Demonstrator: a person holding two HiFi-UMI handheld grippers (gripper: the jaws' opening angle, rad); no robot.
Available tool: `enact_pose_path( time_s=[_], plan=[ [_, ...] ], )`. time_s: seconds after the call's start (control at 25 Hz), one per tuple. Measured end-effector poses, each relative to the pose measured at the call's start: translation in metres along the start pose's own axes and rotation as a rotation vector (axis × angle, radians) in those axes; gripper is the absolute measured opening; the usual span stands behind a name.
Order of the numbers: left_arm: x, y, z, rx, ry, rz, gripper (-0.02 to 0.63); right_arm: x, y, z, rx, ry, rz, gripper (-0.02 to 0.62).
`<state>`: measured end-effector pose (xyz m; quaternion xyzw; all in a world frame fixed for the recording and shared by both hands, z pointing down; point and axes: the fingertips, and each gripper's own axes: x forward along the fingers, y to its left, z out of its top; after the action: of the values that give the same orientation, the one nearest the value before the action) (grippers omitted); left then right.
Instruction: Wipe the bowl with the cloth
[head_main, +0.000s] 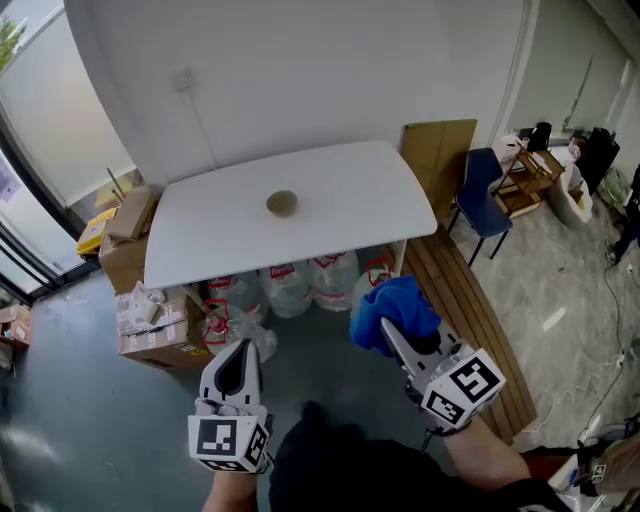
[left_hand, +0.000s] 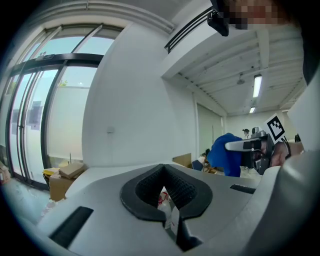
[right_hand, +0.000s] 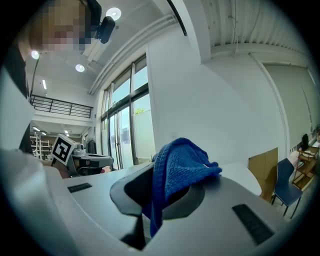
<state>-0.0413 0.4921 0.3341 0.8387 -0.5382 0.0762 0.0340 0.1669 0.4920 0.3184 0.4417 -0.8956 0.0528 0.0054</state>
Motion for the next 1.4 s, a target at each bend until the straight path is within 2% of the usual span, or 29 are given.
enact_pose_path(
  time_s=[0.24,0.64,0.88,1.04,1.32,1.4],
  plan=[
    [0.033,0.013,-0.007,-0.005,0.001,0.000,0.009,0.028,-0.023,-0.006,0.021,0.008,0.004,0.029],
    [0.141,0.100,0.007,-0.023,0.001,-0.037,0.009,0.152,-0.070,0.000,0.044,0.039,-0.012,0.029],
    [0.204,0.156,0.018,-0.056,-0.028,-0.108,0.009,0.230,-0.097,0.013,0.036,0.049,-0.048,0.028],
    [0.238,0.179,0.024,-0.054,-0.036,-0.160,0.011,0.267,-0.111,0.015,0.040,0.056,-0.069,0.029],
    [0.297,0.203,0.017,-0.079,0.010,-0.195,0.012,0.320,-0.146,0.009,0.066,0.071,-0.074,0.029],
    [0.314,0.208,0.013,-0.085,0.032,-0.193,0.050,0.334,-0.157,0.005,0.075,0.078,-0.063,0.029]
  ],
)
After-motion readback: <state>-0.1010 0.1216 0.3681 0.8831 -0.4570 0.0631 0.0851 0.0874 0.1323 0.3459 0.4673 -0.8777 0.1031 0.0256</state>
